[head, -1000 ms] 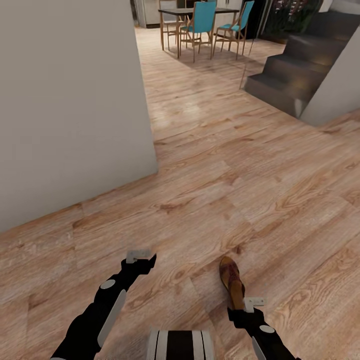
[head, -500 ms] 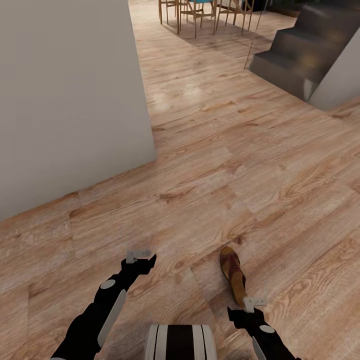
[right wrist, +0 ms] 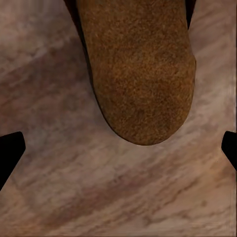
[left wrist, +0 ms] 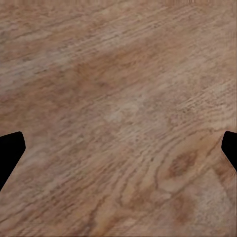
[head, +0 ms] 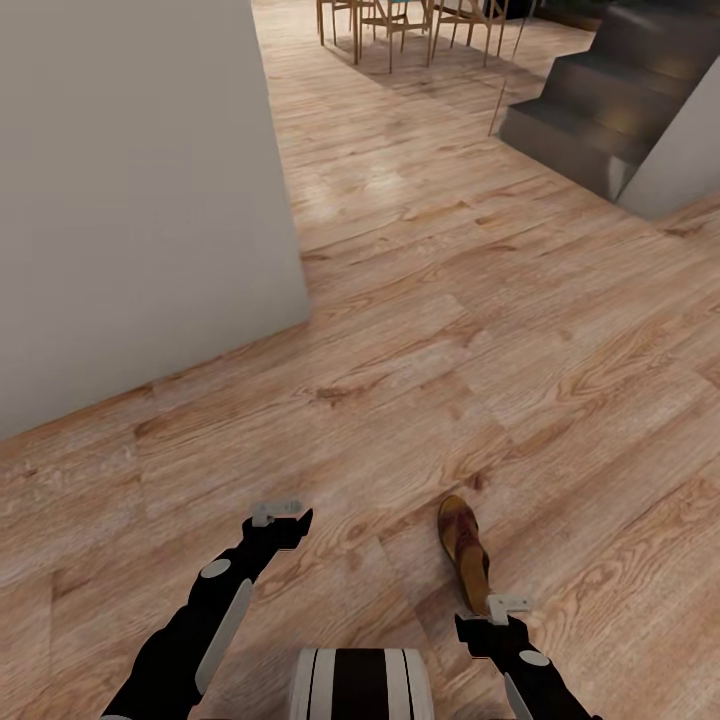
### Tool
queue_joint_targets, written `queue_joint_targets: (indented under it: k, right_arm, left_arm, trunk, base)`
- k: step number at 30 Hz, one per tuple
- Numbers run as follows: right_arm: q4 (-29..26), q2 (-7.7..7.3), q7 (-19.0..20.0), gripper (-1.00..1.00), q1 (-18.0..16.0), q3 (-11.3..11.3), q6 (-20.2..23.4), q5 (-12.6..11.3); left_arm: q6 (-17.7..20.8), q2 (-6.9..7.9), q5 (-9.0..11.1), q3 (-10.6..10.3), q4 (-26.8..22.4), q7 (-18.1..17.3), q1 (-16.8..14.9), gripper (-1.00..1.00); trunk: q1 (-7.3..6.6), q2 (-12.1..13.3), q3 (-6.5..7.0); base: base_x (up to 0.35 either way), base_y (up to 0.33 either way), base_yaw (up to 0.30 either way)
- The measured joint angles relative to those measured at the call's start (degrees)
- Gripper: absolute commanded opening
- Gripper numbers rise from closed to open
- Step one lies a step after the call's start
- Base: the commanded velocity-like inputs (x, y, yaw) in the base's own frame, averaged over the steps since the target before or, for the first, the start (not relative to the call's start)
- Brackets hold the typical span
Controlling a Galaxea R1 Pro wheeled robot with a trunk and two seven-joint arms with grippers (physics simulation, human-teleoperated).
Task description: Pick up the two gym shoes and the two sandals from the corridor floor and place them onto the hallstand (shoe rack) in the corridor, making sure they are on the rack and not on the floor. Arrange them so the two gym shoes are next to each other and the two sandals are next to each other.
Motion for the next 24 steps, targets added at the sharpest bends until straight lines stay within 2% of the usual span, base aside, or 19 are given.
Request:
queue_joint_targets:
  k: [5,24]
  right_arm:
    - [0.0,0.0,0.0,1.0,0.0,0.0,0.0,0.0]
    - [-0.1,0.06,0.0,1.0,0.0,0.1,0.0,0.0]
  left_arm:
    - [0.0,-0.03,0.0,0.0,0.0,0.0,0.0,1.0]
    - [0.0,-0.08,0.0,0.0,0.0,0.0,0.0,1.0]
  trunk:
    - [0.0,0.0,0.0]
    - [0.01,0.0,0.0]
  base:
    - [0.159,-0.144,0.0]
    - [0.037,-0.006,0.0]
